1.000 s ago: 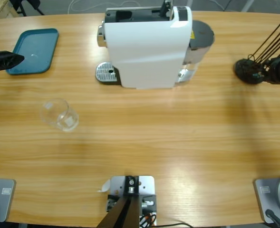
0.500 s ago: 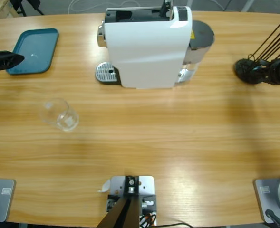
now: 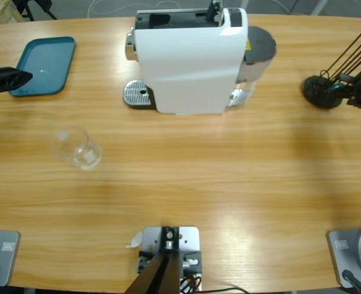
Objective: Pour coffee
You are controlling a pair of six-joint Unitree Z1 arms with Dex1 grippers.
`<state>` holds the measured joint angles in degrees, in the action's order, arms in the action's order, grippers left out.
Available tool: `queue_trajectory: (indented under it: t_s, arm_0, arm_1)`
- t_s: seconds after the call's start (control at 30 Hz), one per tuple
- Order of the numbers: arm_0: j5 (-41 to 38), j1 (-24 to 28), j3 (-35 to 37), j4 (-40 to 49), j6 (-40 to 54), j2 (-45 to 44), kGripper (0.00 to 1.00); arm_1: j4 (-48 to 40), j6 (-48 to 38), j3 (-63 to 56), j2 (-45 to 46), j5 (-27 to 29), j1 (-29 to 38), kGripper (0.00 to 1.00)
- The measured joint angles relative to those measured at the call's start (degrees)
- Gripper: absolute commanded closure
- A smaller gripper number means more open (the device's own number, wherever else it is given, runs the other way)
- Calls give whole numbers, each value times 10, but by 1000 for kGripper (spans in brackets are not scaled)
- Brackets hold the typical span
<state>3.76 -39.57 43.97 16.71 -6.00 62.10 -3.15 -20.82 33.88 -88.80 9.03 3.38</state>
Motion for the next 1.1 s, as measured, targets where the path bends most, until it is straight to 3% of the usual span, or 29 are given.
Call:
queue_trajectory:
  t_s: [0.33,0.67,0.93,1.1]
  arm_0:
    - [-3,0,-1,-4,0,0,69]
    - [-14,0,-4,-10,0,-3,69]
    - [-19,0,-6,-11,0,-4,69]
    - [-27,0,-7,-11,0,-4,69]
  arm_1:
    - [184,0,121,134,21,28,1000]
    - [369,45,338,179,27,103,1000]
    - [416,312,369,166,32,386,1000]
    - [416,410,367,139,27,471,1000]
